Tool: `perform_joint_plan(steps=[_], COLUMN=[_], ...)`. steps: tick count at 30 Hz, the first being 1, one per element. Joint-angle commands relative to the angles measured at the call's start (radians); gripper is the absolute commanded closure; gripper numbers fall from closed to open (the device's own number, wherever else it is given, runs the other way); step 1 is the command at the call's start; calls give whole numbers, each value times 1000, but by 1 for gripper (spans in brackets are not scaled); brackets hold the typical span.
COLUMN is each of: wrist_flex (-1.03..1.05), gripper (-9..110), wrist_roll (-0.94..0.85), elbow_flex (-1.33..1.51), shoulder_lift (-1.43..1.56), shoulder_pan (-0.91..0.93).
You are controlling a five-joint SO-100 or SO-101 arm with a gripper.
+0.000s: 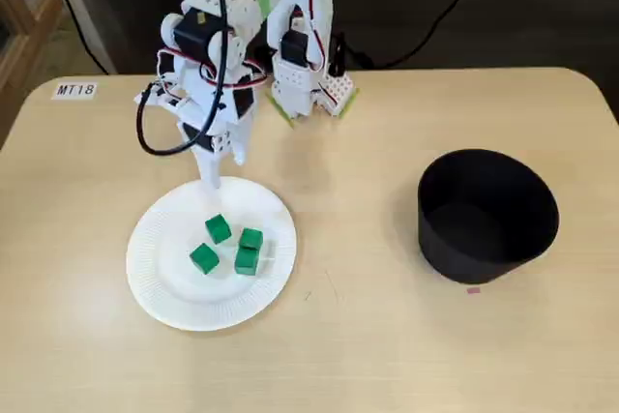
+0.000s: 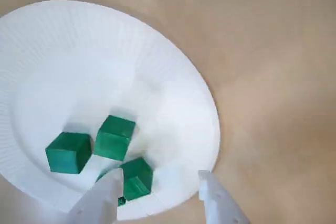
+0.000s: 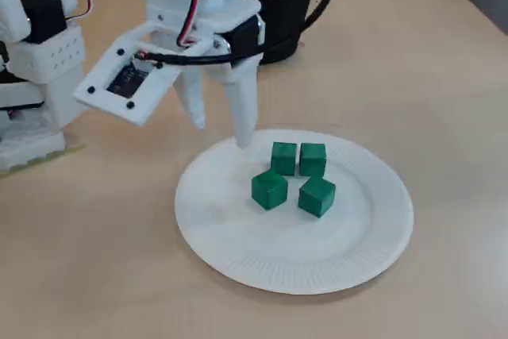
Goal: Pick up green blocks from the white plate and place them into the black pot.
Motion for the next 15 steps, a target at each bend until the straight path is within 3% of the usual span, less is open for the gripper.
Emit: perform_joint_plan(steps=[1,15], wrist_flex=[-2,-78], gripper=[81,79], wrist_roll=[37,67], elbow_flex=[-69,-160], shoulder_lift=[-38,-213], shoulder_pan=[-8,-12])
